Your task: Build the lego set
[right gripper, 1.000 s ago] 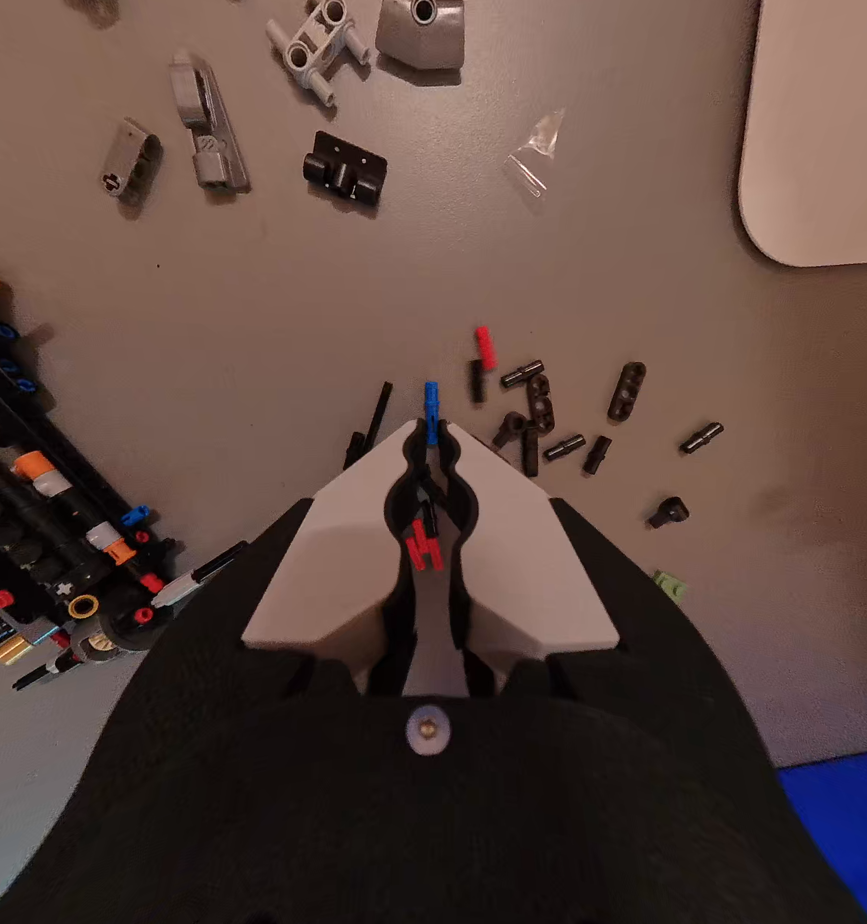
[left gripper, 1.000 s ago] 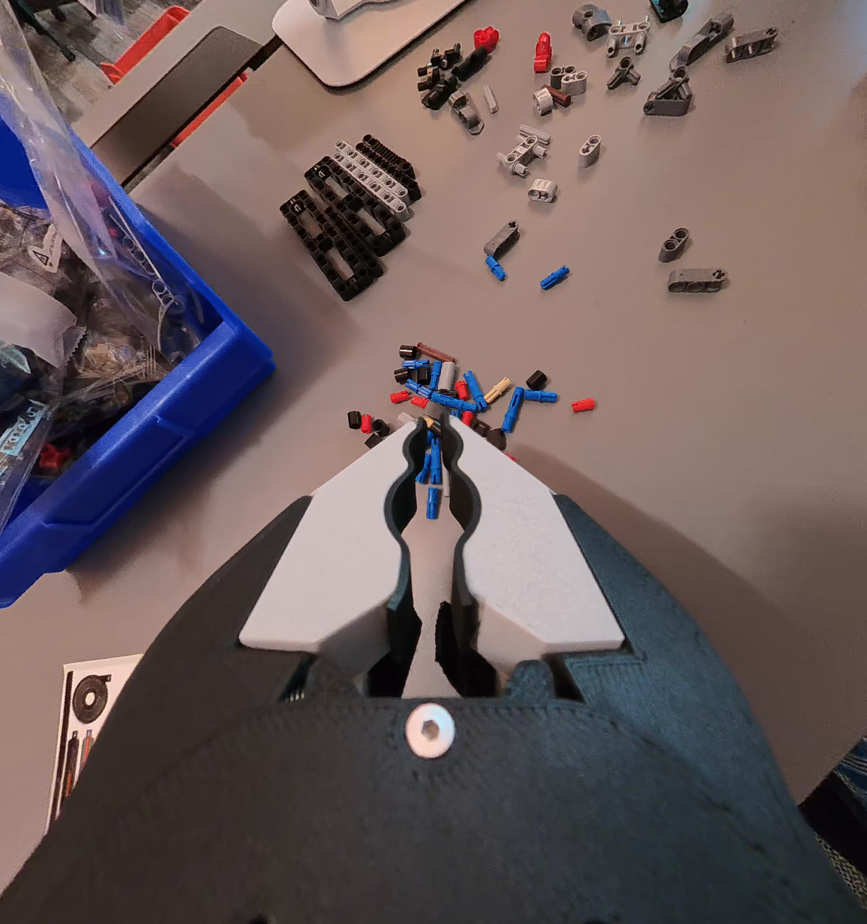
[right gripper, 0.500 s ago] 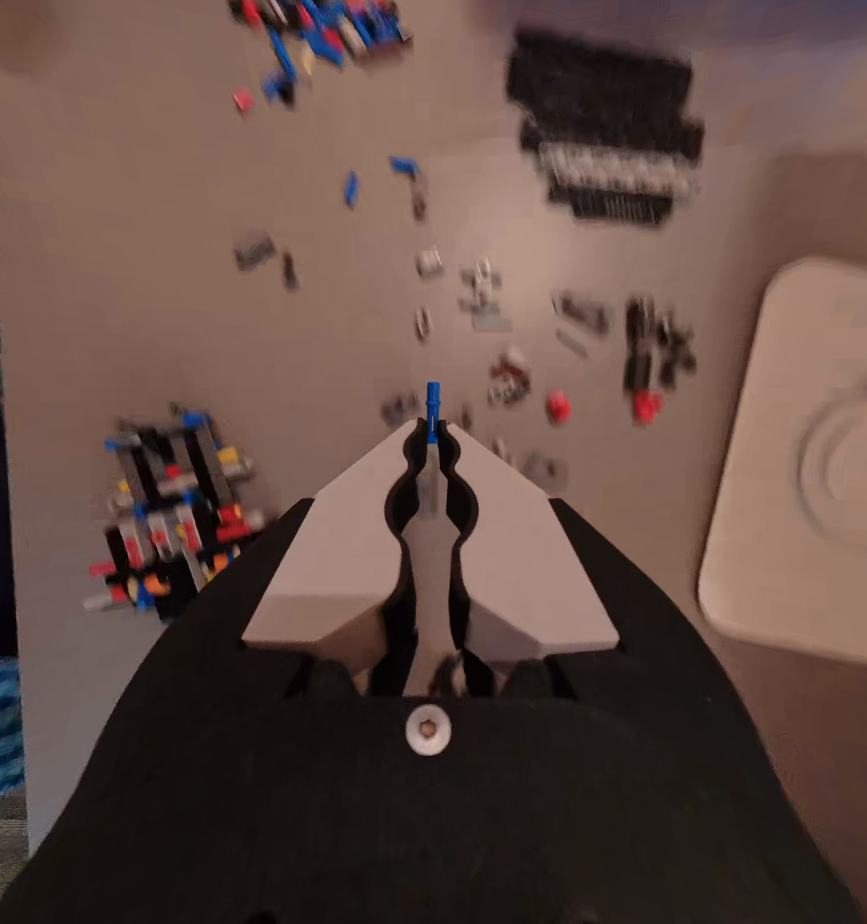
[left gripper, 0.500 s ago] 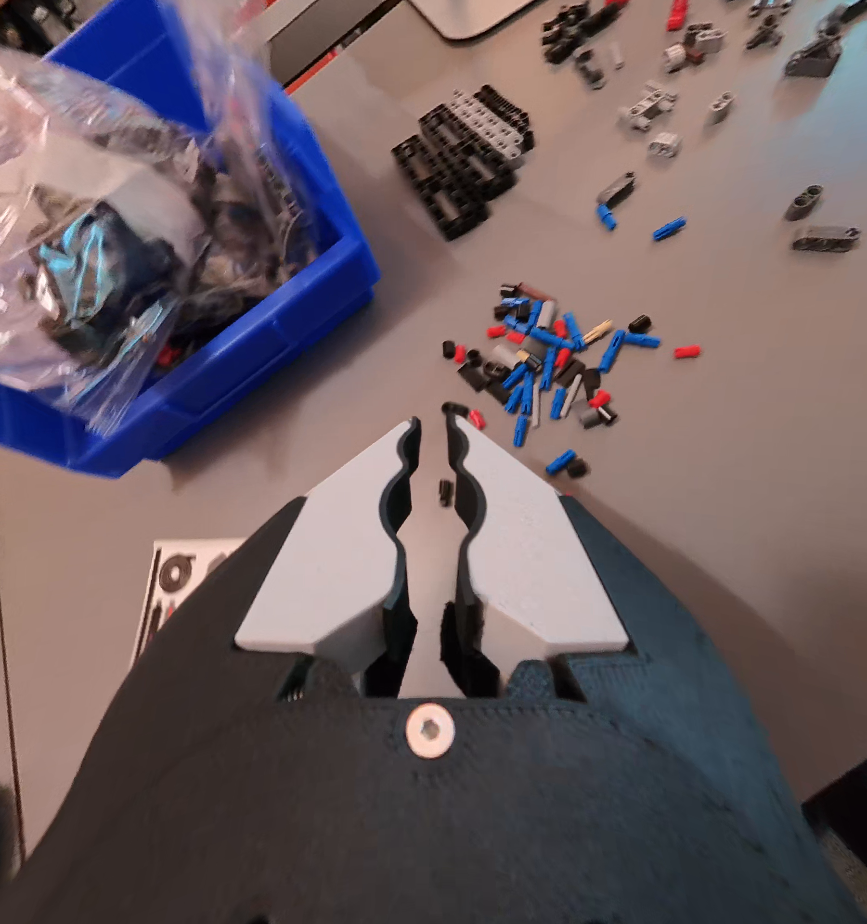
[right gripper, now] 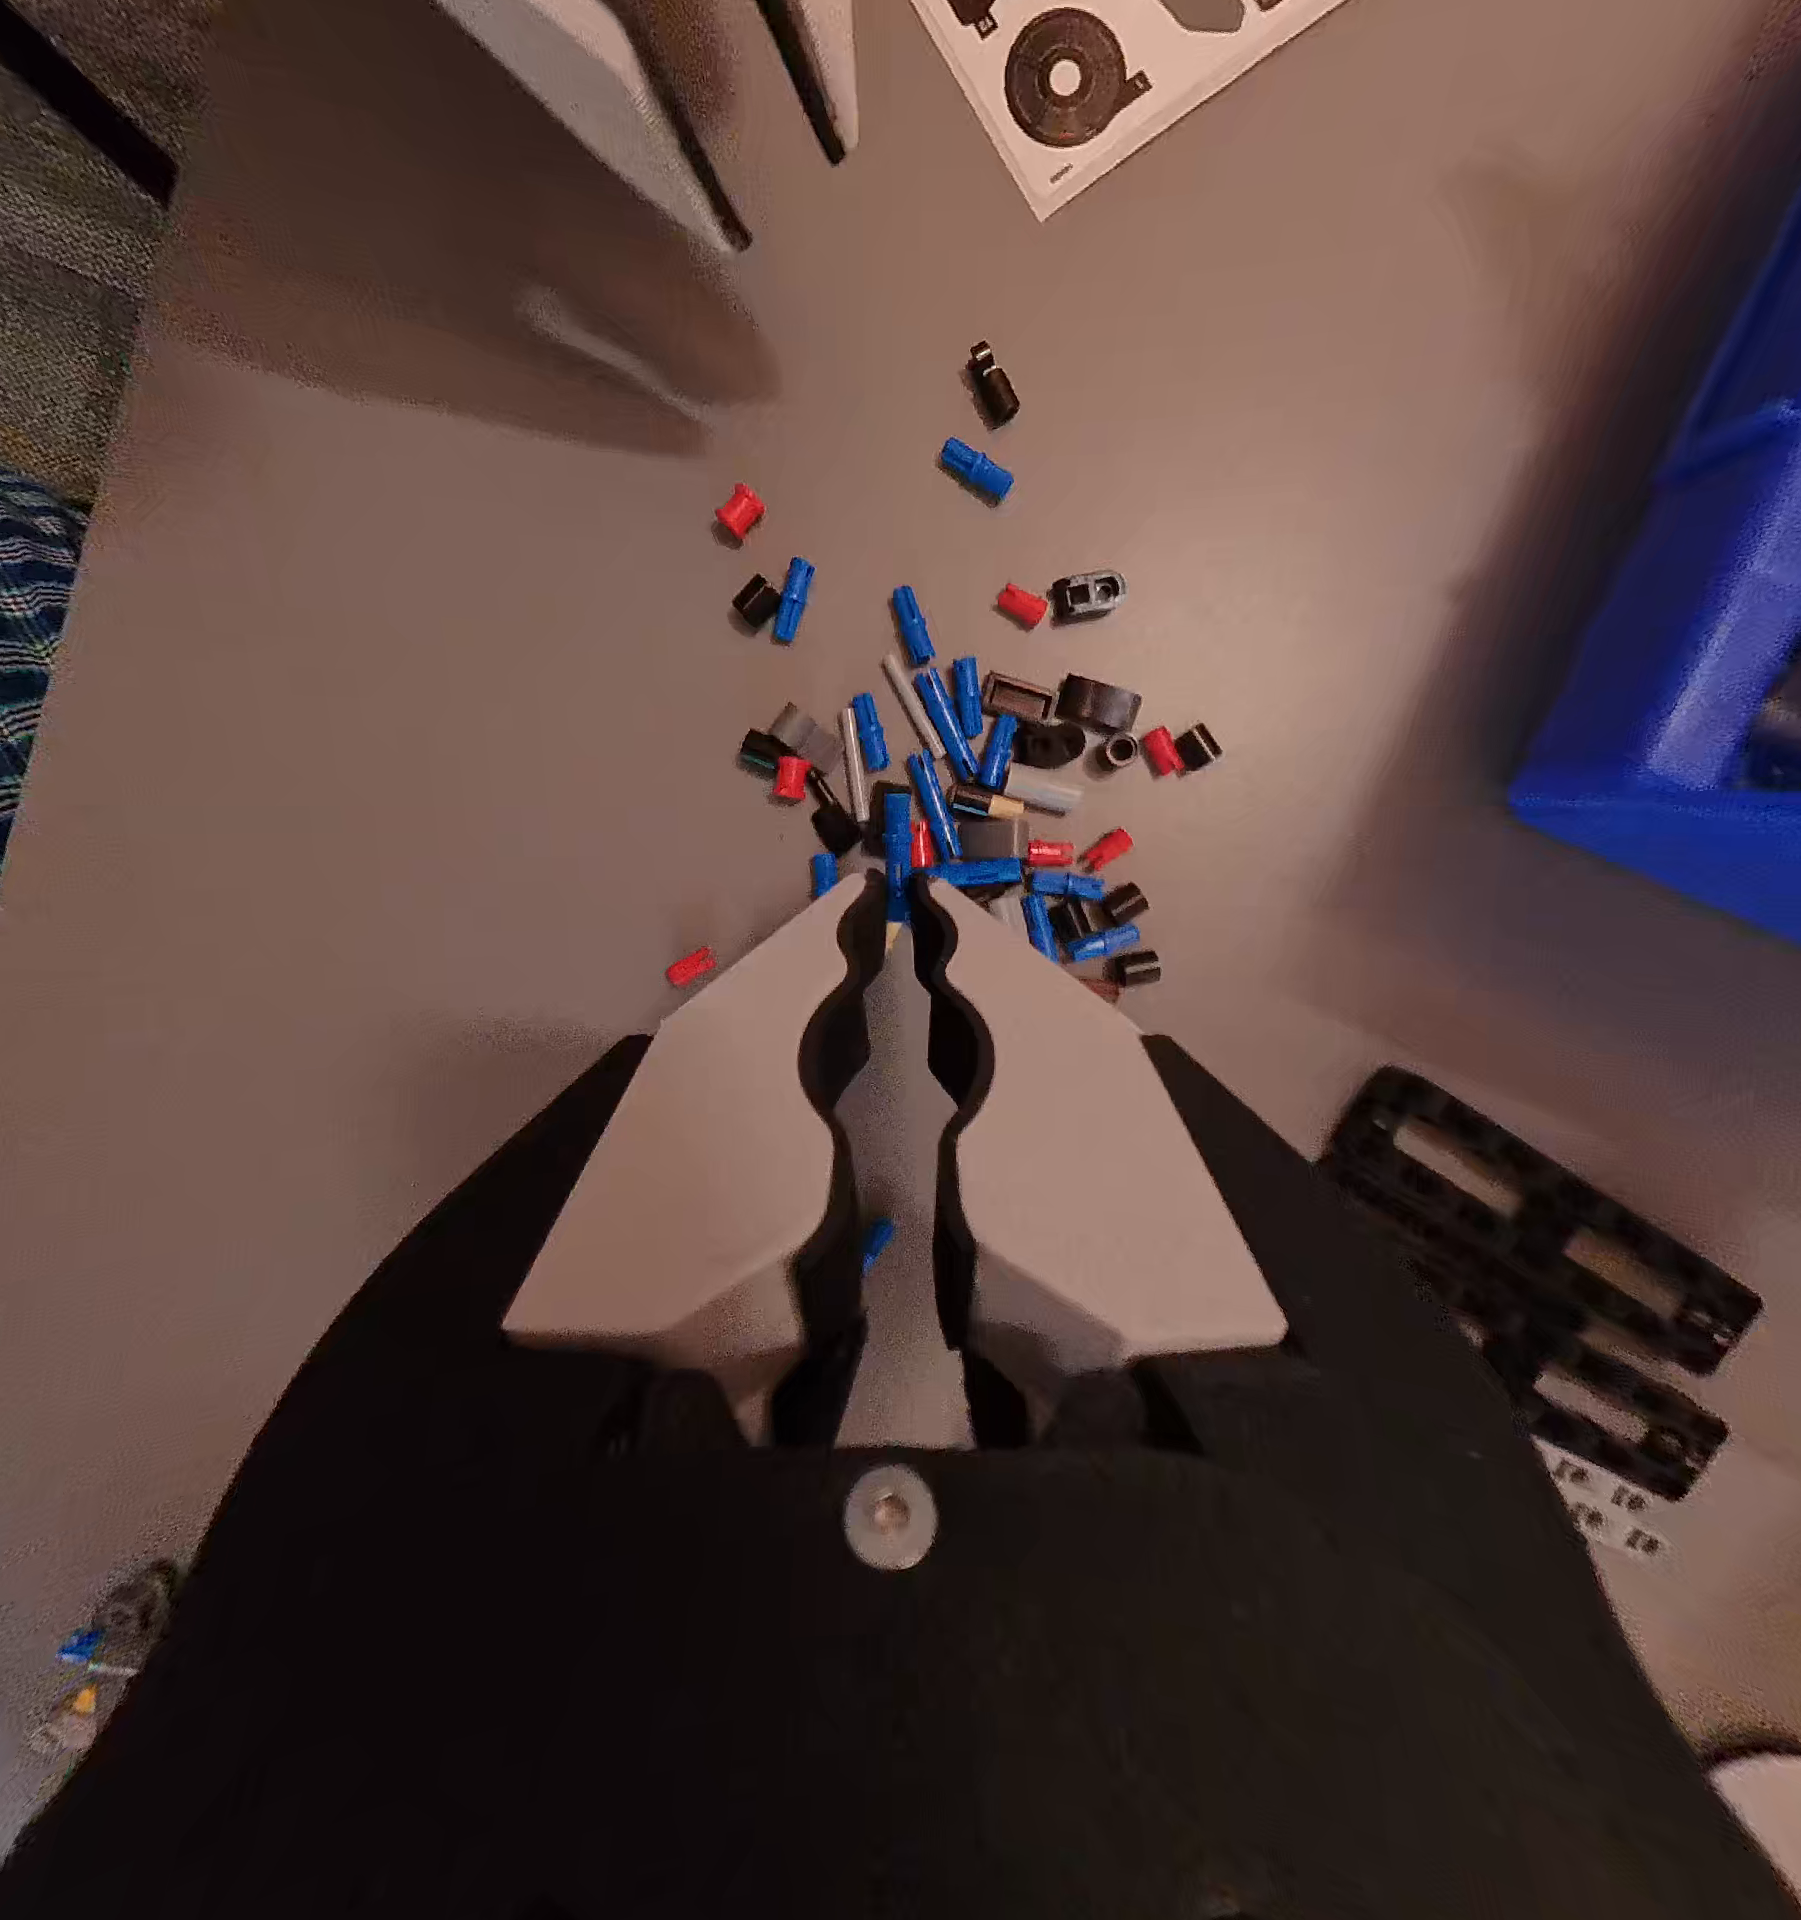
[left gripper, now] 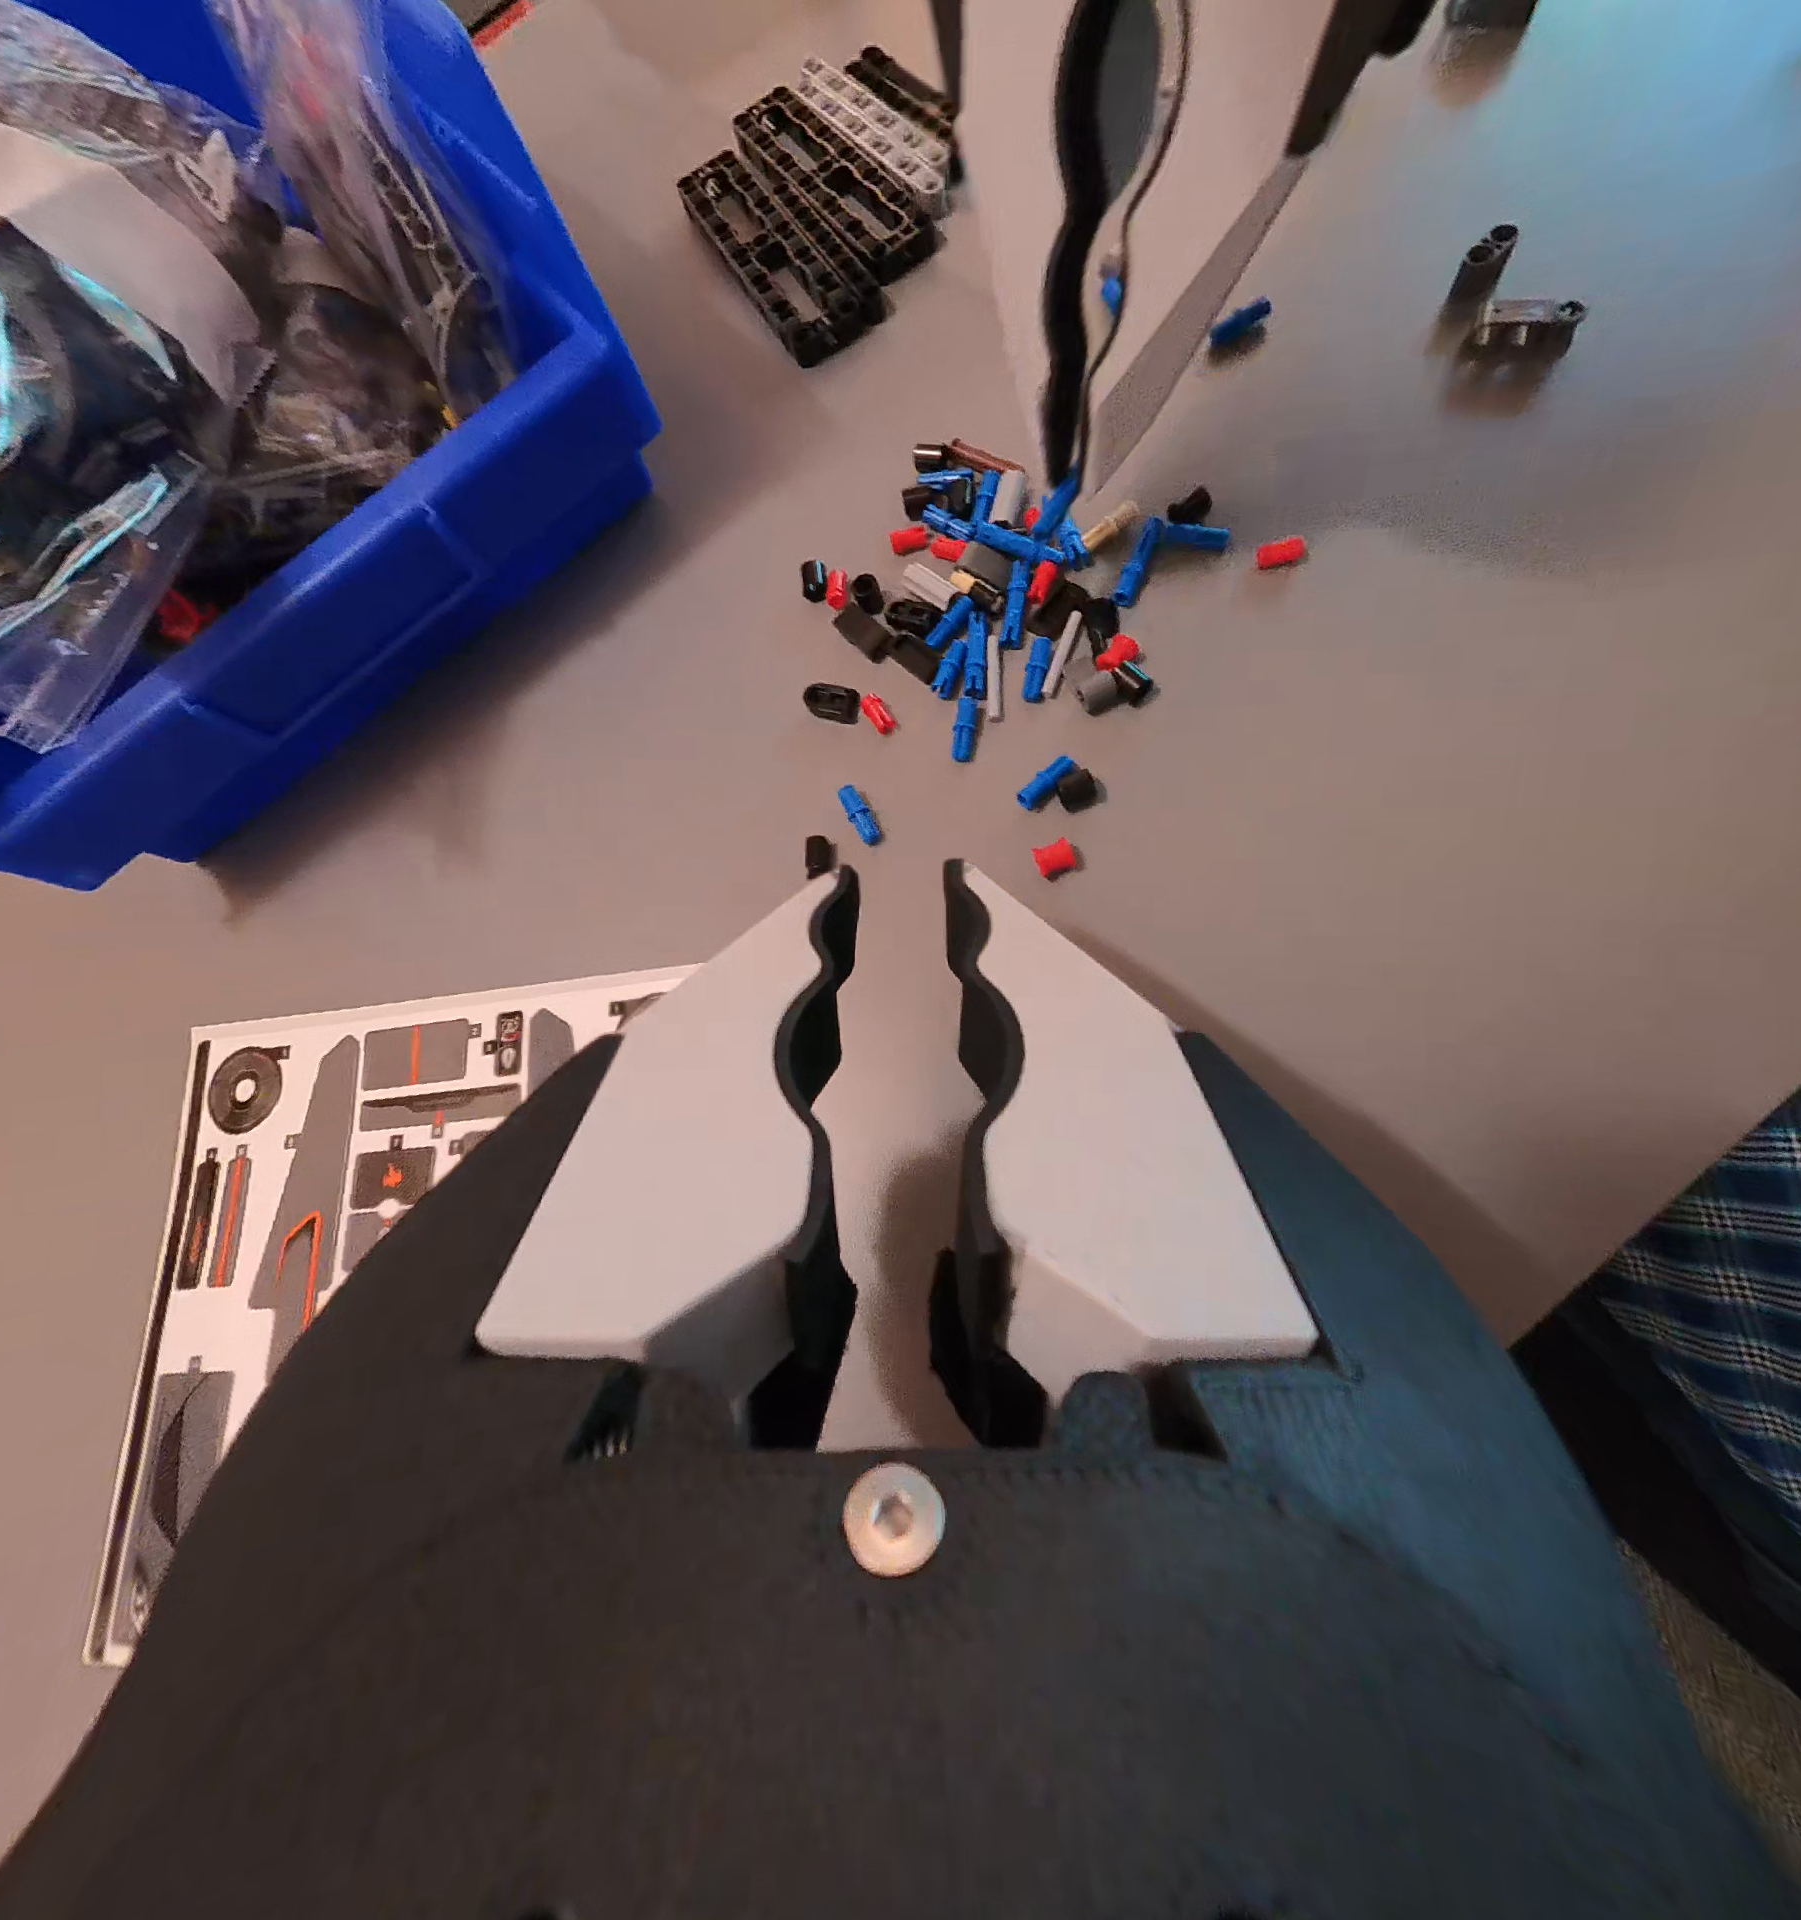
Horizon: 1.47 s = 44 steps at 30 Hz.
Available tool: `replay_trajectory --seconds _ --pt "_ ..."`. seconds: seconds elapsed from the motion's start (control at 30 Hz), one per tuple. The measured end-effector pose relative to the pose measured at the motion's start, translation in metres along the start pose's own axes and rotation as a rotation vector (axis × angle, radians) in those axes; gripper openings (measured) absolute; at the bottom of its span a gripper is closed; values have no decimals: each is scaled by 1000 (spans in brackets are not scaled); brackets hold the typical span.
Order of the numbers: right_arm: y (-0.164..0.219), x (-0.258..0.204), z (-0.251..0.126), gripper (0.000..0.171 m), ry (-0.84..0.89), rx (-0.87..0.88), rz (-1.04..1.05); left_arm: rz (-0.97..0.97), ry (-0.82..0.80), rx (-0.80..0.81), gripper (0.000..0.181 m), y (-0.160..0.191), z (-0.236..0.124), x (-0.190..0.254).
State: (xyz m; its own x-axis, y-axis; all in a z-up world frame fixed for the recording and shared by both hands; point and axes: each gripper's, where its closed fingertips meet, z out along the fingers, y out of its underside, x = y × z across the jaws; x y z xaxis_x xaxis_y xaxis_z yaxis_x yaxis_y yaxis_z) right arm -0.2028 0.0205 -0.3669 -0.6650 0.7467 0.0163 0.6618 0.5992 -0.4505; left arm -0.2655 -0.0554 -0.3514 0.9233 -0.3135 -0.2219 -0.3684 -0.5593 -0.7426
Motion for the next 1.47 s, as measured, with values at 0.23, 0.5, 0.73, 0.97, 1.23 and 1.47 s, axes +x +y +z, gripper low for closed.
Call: replay_trajectory --seconds 0.23,0.5,0.73,0.97,1.23,1.47 --pt "-9 5 12 12 -39 13 25 38 54 -15 15 4 11 14" --pt "-9 25 -4 10 -13 45 66 73 50 -26 15 8 20 19" --pt "13 17 -27 12 -22 23 82 83 45 -20 14 9 23 21" --pt "38 -13 -18 14 -55 -25 73 73 29 -24 13 15 16 15" --pt "40 -31 7 14 -64 -85 27 82 31 -34 13 20 15 18" --pt "36 -38 7 11 -58 -79 0 78 38 -29 13 22 15 19"
